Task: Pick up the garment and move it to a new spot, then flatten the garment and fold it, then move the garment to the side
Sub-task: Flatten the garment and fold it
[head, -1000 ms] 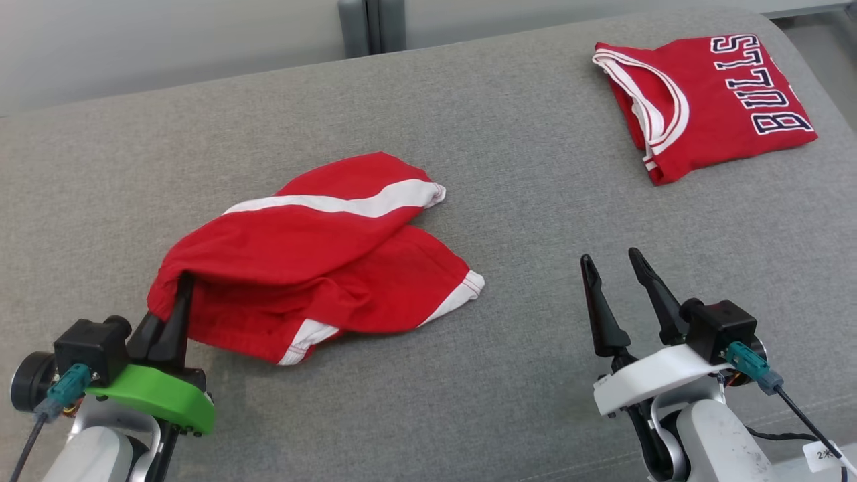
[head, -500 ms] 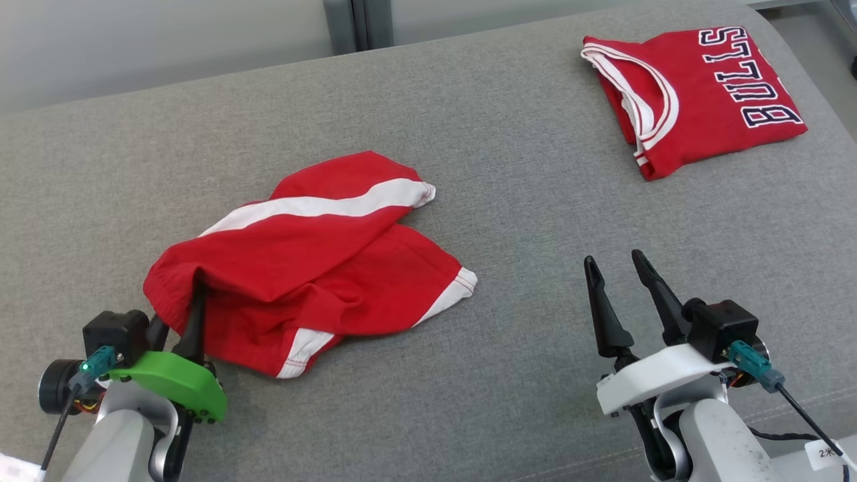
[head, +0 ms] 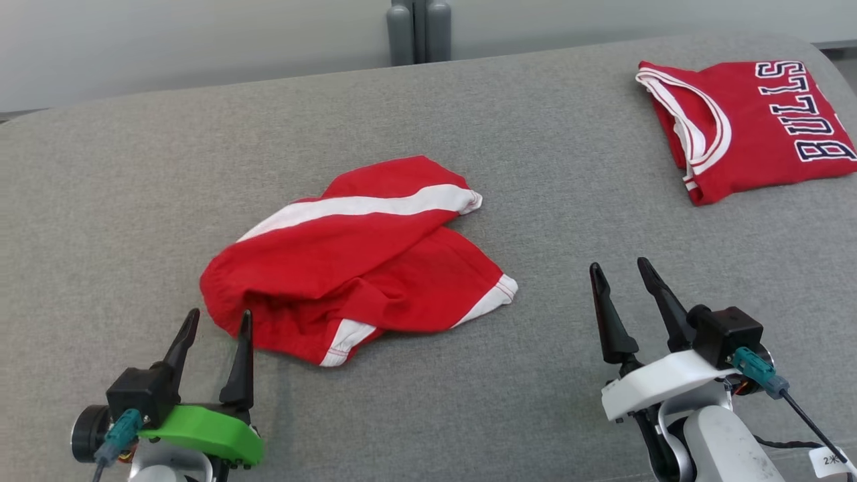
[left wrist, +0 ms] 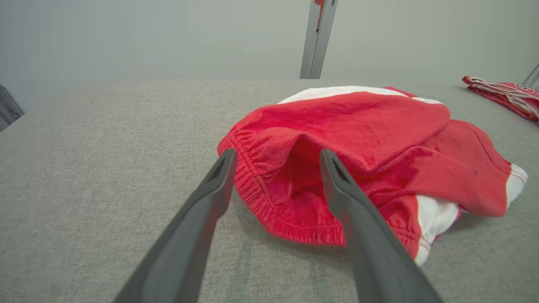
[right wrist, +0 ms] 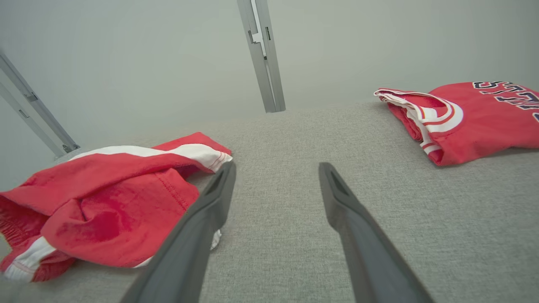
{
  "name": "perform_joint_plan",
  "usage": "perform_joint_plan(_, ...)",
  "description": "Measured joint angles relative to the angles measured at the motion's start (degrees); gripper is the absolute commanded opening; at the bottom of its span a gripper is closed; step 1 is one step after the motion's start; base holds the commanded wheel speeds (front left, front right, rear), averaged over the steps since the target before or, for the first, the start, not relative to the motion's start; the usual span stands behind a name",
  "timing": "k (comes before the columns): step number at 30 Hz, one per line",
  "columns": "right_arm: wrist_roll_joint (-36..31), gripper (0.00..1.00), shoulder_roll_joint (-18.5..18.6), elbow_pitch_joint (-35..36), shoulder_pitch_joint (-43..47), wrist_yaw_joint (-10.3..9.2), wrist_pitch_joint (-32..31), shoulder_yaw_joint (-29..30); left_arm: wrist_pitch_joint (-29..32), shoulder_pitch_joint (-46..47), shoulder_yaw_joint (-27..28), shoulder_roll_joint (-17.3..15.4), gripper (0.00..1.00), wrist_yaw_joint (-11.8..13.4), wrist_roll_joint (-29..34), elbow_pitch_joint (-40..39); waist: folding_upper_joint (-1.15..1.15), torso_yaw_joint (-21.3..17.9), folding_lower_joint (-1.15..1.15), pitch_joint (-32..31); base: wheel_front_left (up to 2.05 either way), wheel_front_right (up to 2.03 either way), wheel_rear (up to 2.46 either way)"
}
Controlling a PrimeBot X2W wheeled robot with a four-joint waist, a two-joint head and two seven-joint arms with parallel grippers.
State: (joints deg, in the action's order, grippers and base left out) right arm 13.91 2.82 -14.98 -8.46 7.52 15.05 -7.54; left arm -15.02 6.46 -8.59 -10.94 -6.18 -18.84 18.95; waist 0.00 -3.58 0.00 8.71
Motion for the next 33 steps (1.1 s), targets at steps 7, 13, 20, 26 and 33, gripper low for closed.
perform_joint_plan(7, -0.05, 1.0, -0.01, -0.04, 0.24, 0.0, 0.0, 0.89, -0.01, -4.25, 9.42, 3.16, 1.0, 0.18, 4.08, -11.81, 0.0, 2.95, 0.0, -0.89, 0.0, 0.0, 0.0)
perform_joint_plan(13, 0.01, 1.0, -0.01, -0.15, 0.29, 0.0, 0.0, 0.81, -0.01, -7.6, 18.03, 5.55, 1.0, 1.33, 8.7, -19.02, 0.0, 3.83, 0.0, -1.81, 0.0, 0.0, 0.0)
perform_joint_plan(20, 0.09, 1.0, -0.01, -0.45, 2.03, 0.0, 0.0, 1.09, -0.01, -10.66, 20.52, 7.43, 1.0, 1.13, 10.83, -19.39, 0.0, 3.46, 0.0, -2.8, 0.0, 0.0, 0.0)
perform_joint_plan(26, 0.11, 1.0, -0.01, -0.97, 2.76, 0.0, 0.0, 1.08, -0.01, -11.74, 20.46, 7.91, 1.0, 0.89, 11.16, -18.03, 0.0, 3.12, 0.0, -3.68, 0.0, 0.0, 0.0)
perform_joint_plan(33, 0.02, 1.0, 0.0, -1.13, 3.15, 0.0, 0.0, 1.23, -0.01, -11.76, 19.81, 7.98, 1.0, 0.88, 11.28, -17.59, 0.0, 3.18, 0.0, -4.41, 0.0, 0.0, 0.0)
